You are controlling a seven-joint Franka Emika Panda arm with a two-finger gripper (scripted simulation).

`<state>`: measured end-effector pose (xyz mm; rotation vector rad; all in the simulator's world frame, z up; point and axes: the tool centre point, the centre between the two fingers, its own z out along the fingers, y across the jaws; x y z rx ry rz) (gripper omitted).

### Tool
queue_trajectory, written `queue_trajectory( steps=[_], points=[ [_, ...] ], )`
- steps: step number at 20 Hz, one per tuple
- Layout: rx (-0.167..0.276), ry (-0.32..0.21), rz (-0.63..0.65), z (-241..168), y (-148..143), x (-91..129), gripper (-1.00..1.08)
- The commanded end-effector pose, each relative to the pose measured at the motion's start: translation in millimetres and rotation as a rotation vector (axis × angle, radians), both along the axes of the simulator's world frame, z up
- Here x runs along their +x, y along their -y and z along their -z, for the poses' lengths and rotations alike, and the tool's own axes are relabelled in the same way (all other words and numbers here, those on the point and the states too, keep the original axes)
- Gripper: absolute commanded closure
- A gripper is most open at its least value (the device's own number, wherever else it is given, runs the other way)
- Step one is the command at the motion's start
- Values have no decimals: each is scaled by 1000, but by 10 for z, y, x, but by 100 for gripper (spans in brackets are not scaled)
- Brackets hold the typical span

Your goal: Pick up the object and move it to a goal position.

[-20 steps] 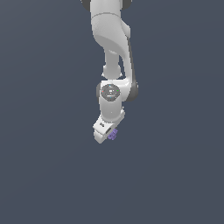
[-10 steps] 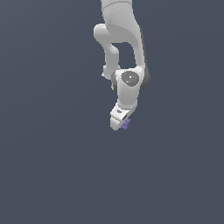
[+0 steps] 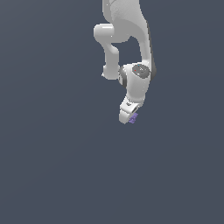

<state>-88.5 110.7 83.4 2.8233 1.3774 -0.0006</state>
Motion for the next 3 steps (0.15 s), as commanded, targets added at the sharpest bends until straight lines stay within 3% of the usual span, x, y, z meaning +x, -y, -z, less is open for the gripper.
queue_trajectory(
  steps=[1,3],
  points=[
    [0,0,1,-9,-34,-22,108],
    [0,0,1,-10,-37,-18,108]
  ],
)
